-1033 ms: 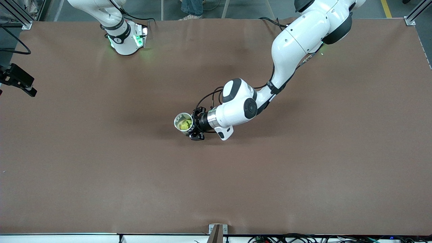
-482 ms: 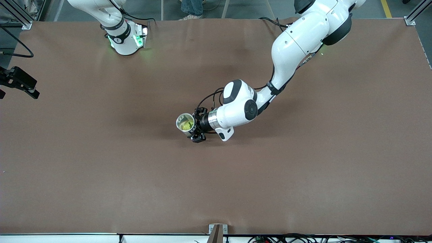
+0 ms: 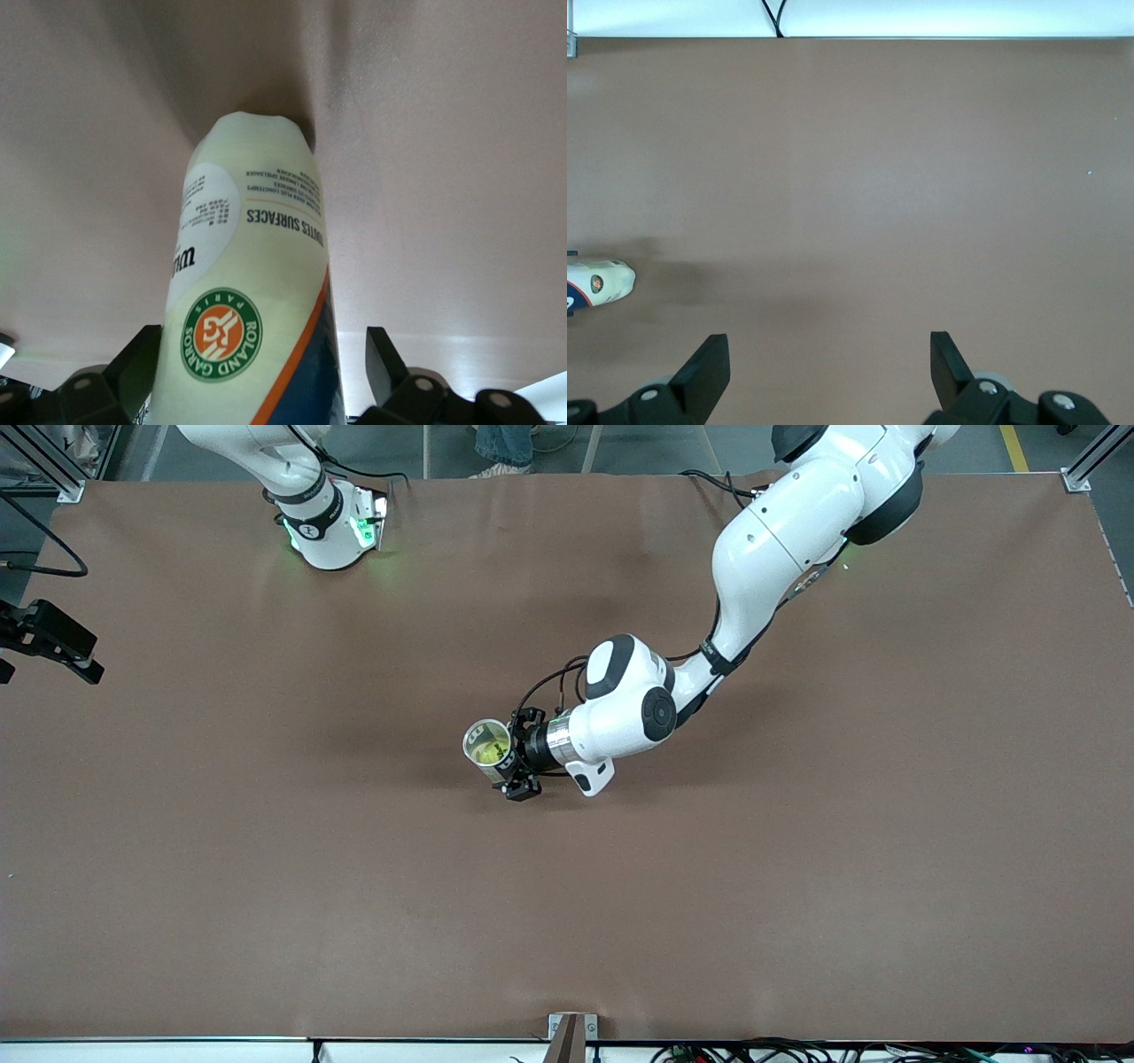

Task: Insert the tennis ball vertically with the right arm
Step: 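Lower the upright can onto the table with the left gripper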

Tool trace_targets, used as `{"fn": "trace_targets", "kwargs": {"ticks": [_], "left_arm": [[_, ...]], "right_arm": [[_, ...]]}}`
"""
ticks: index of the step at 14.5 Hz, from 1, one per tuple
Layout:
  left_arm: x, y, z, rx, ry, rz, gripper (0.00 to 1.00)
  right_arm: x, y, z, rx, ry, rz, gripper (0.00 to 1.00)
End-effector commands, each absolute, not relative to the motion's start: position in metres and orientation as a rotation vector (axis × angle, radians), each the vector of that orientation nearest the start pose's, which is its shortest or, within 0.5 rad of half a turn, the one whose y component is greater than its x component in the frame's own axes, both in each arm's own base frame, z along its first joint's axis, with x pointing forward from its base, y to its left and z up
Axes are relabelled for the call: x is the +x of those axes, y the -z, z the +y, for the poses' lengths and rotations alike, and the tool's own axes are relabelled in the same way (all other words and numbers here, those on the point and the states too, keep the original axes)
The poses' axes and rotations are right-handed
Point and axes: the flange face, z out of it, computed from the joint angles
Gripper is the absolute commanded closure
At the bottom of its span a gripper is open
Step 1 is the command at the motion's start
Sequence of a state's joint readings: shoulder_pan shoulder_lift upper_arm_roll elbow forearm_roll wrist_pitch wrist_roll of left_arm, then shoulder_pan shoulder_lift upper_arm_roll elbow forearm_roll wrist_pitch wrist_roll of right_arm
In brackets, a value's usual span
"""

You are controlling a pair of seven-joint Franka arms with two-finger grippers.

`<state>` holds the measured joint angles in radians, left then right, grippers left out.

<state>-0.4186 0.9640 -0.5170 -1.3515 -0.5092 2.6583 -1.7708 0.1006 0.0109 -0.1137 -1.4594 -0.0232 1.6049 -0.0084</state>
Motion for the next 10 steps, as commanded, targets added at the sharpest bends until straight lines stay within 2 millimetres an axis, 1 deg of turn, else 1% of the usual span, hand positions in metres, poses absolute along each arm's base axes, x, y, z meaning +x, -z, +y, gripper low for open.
{"fn": "trace_targets", "kwargs": {"ticks": [1, 2, 3, 4, 5, 6, 8, 10], "left_arm": [[0.545, -0.216, -0.532, 1.792, 0.759, 1.741, 0.00], [0.543, -0.212, -0.529, 1.804, 0.753, 1.739, 0.00], [0.544, -0.210, -0.526, 1.805, 0.753, 1.744, 0.00], [0.548, -0.210, -0.522, 1.801, 0.748, 1.747, 0.00], [0.555, -0.213, -0.514, 1.792, 0.741, 1.751, 0.00], [0.561, -0.215, -0.507, 1.789, 0.736, 1.752, 0.00], [0.559, -0.211, -0.501, 1.806, 0.733, 1.752, 0.00], [0.558, -0.206, -0.490, 1.827, 0.725, 1.751, 0.00]], "right_arm": [[0.560, -0.676, -0.001, -3.158, 0.187, -0.011, 0.00], [0.559, -0.674, -0.002, -3.159, 0.163, -0.008, 0.00], [0.556, -0.671, -0.007, -3.161, 0.124, 0.004, 0.00], [0.554, -0.667, -0.011, -3.161, 0.068, 0.022, 0.00], [0.551, -0.663, -0.015, -3.162, 0.024, 0.034, 0.00], [0.551, -0.663, -0.013, -3.162, 0.014, 0.027, 0.00], [0.551, -0.663, -0.011, -3.162, 0.014, 0.017, 0.00], [0.551, -0.662, -0.011, -3.162, 0.012, 0.017, 0.00]]}}
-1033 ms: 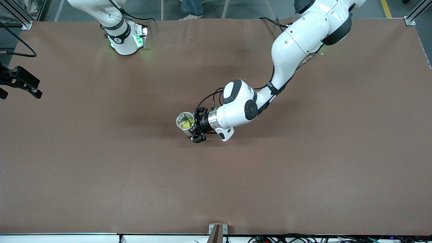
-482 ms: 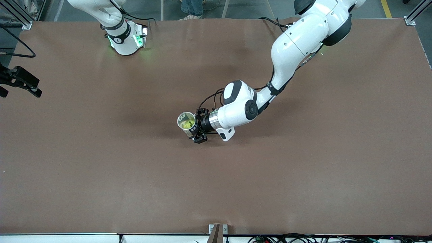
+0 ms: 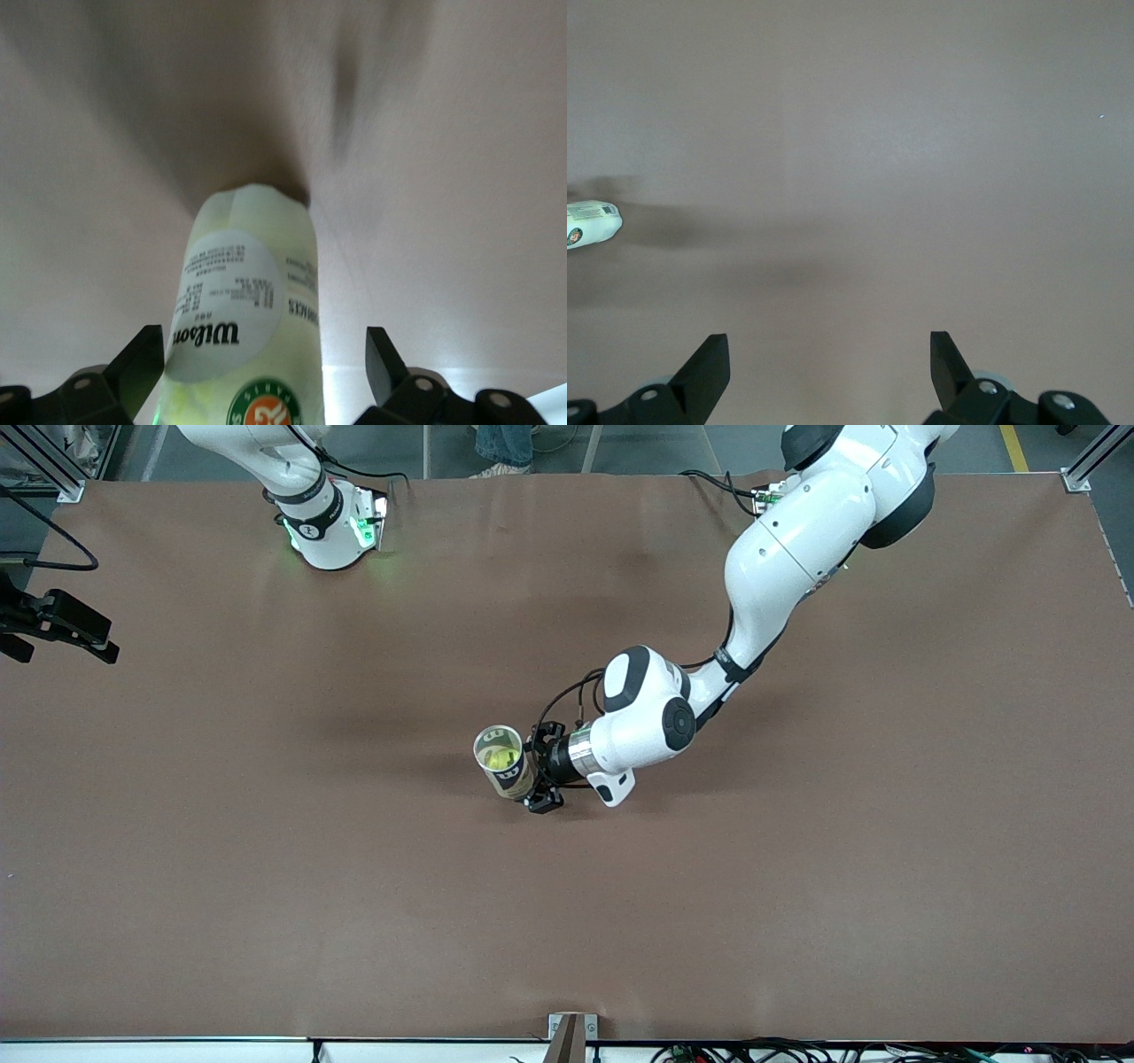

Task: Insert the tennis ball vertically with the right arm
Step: 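Lower the upright can onto the table with the left gripper, then open the left gripper and draw it back from the can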

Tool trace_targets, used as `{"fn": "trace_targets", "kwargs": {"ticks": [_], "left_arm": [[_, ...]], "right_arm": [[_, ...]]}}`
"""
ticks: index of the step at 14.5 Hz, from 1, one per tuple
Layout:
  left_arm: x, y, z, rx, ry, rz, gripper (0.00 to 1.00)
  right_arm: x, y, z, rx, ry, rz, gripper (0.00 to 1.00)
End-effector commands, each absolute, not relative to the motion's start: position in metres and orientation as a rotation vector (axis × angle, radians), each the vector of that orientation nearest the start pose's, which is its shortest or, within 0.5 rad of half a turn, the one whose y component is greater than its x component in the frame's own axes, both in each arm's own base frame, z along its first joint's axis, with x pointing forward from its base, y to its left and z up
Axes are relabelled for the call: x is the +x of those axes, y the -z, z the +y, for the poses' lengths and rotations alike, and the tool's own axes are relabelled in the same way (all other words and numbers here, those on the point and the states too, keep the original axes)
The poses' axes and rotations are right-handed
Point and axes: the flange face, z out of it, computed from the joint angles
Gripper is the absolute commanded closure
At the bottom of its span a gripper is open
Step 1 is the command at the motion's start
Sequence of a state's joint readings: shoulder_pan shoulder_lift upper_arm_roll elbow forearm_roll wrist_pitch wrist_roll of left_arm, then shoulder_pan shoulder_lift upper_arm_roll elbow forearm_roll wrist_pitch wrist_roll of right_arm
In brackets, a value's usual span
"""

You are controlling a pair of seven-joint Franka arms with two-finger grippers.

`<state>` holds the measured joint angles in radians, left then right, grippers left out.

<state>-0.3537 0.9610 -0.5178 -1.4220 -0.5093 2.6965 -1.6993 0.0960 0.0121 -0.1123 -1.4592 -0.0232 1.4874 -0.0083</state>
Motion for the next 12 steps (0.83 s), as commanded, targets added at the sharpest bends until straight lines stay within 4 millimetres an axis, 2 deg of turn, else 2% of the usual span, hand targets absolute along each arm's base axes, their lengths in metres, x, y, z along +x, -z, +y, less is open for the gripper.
{"fn": "trace_targets", "kwargs": {"ticks": [1, 3, 5, 9, 10, 12], "left_arm": [[0.558, -0.204, -0.483, 1.839, 0.720, 1.749, 0.00], [0.555, -0.199, -0.471, 1.865, 0.719, 1.738, 0.00], [0.553, -0.200, -0.454, 1.883, 0.731, 1.715, 0.00], [0.567, -0.223, -0.416, 1.940, 0.775, 1.659, 0.00], [0.576, -0.231, -0.398, 2.006, 0.776, 1.619, 0.00], [0.598, -0.247, -0.343, 2.203, 0.751, 1.509, 0.00]], "right_arm": [[0.551, -0.662, -0.011, -3.163, 0.012, 0.018, 0.00], [0.552, -0.661, -0.008, -3.182, 0.012, 0.015, 0.00], [0.551, -0.668, -0.016, -3.182, 0.033, 0.028, 0.00], [0.551, -0.669, -0.009, -3.176, 0.039, 0.008, 0.00], [0.552, -0.669, -0.008, -3.177, 0.043, 0.005, 0.00], [0.551, -0.670, -0.005, -3.166, 0.051, 0.001, 0.00]]}}
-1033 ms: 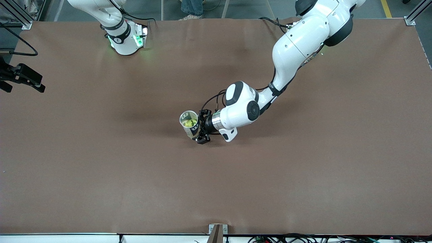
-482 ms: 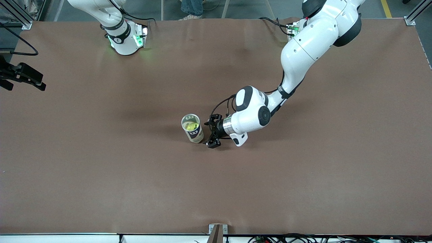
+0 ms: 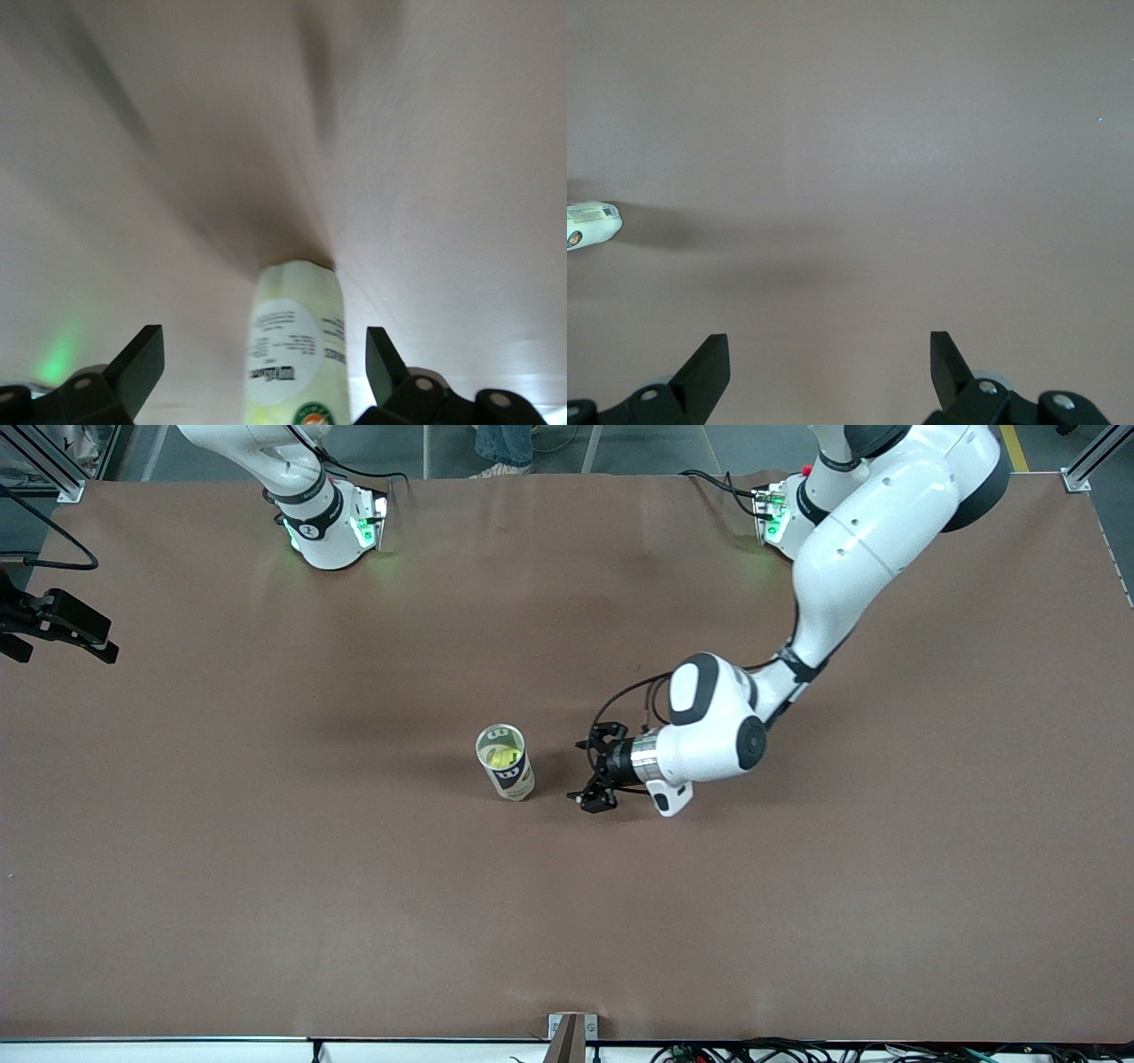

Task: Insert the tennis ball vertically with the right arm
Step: 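Open the left gripper and draw it back from the can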

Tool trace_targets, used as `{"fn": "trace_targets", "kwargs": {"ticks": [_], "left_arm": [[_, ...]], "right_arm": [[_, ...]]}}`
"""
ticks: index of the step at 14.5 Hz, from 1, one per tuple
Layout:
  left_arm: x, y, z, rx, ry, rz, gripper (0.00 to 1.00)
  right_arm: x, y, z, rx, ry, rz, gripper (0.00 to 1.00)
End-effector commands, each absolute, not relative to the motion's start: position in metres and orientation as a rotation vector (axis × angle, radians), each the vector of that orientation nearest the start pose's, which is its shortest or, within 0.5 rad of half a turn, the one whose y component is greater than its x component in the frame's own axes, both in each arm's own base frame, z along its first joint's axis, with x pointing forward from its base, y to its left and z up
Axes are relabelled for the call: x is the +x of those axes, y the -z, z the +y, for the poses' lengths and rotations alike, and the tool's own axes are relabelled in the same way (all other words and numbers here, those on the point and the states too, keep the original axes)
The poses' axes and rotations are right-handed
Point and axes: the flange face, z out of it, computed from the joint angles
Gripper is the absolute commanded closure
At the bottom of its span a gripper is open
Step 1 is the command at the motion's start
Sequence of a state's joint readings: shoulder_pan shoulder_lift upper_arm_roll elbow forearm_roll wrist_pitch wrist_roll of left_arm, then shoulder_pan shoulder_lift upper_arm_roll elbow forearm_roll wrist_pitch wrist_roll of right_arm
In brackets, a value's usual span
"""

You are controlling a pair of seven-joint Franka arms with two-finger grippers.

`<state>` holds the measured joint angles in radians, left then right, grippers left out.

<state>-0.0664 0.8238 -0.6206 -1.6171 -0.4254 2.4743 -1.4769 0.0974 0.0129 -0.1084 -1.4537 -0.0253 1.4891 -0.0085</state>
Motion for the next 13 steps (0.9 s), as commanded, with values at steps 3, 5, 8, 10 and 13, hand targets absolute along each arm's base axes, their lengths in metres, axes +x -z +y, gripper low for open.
{"fn": "trace_targets", "kwargs": {"ticks": [3, 5, 8, 10, 13], "left_arm": [[0.621, -0.282, -0.263, -2.935, -0.822, -1.619, 0.00], [0.637, -0.310, -0.222, -3.039, -0.634, -1.509, 0.00], [0.655, -0.353, -0.183, -3.091, -0.324, -1.209, 0.00], [0.663, -0.388, -0.158, -3.125, -0.312, -0.987, 0.00], [0.657, -0.445, -0.120, -3.183, -0.231, -0.714, 0.00]], "right_arm": [[0.553, -0.672, -0.013, -3.168, 0.080, 0.023, 0.00], [0.553, -0.672, -0.013, -3.168, 0.080, 0.023, 0.00], [0.553, -0.672, -0.012, -3.169, 0.077, 0.018, 0.00], [0.553, -0.672, -0.009, -3.167, 0.078, 0.011, 0.00], [0.553, -0.672, -0.006, -3.170, 0.078, 0.002, 0.00]]}}
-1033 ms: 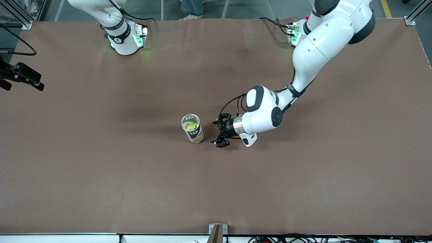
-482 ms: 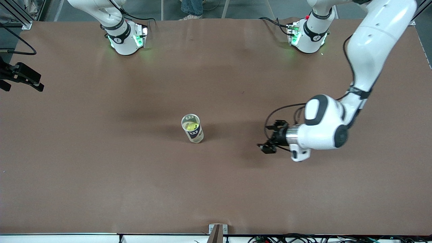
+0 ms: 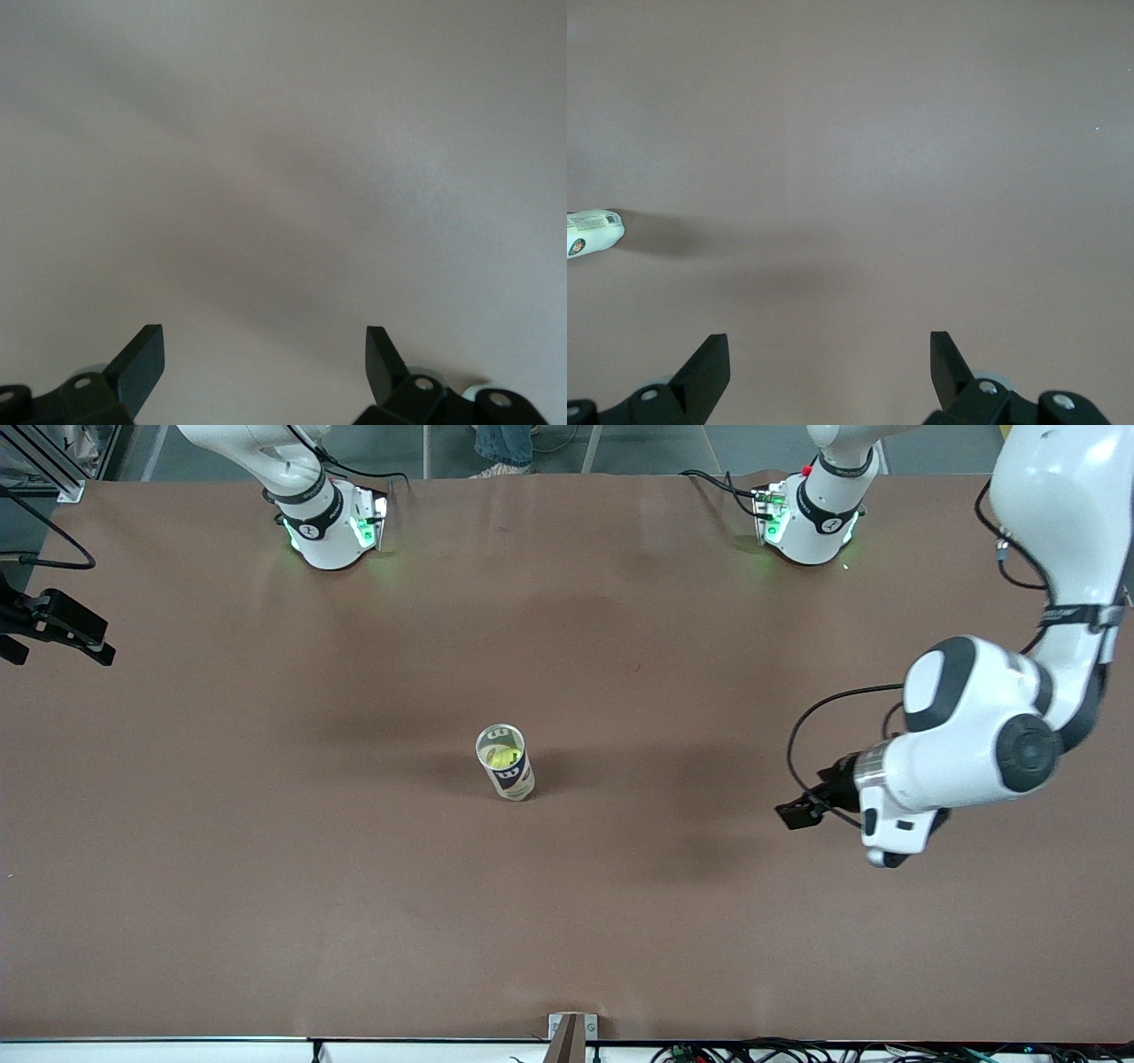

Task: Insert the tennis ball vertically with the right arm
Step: 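Open the left gripper and draw it back from the can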

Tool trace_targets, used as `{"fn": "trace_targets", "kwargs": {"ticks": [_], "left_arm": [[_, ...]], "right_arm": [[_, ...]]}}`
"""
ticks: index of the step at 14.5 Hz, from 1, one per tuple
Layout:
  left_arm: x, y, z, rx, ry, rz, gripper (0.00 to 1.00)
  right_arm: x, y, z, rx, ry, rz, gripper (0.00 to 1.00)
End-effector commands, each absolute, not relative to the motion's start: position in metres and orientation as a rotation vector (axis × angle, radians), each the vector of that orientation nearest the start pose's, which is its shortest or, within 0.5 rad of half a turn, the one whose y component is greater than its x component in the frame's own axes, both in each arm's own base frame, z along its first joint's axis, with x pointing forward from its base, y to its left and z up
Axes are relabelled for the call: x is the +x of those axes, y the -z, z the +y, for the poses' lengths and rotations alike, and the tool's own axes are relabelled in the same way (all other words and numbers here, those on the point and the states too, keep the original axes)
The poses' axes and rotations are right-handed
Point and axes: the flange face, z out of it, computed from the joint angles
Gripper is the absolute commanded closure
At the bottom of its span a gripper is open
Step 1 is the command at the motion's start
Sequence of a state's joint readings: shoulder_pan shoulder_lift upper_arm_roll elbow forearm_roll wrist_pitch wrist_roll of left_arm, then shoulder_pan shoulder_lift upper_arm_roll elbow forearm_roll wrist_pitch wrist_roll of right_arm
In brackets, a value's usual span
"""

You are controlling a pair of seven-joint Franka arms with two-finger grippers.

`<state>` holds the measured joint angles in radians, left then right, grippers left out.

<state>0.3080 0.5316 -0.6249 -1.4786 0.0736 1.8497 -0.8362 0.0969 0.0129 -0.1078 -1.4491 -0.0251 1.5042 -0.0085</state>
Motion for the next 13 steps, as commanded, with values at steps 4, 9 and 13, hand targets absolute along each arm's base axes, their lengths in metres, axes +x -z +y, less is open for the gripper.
{"fn": "trace_targets", "kwargs": {"ticks": [4, 9, 13], "left_arm": [[0.641, -0.491, -0.098, -3.168, -0.155, -0.398, 0.00], [0.612, -0.549, -0.082, -3.146, -0.192, -0.026, 0.00], [0.598, -0.582, -0.080, -3.135, -0.127, 0.027, 0.00]], "right_arm": [[0.553, -0.672, -0.006, -3.170, 0.080, 0.002, 0.00], [0.553, -0.672, -0.006, -3.170, 0.080, 0.002, 0.00], [0.553, -0.672, -0.006, -3.167, 0.080, 0.001, 0.00]]}}
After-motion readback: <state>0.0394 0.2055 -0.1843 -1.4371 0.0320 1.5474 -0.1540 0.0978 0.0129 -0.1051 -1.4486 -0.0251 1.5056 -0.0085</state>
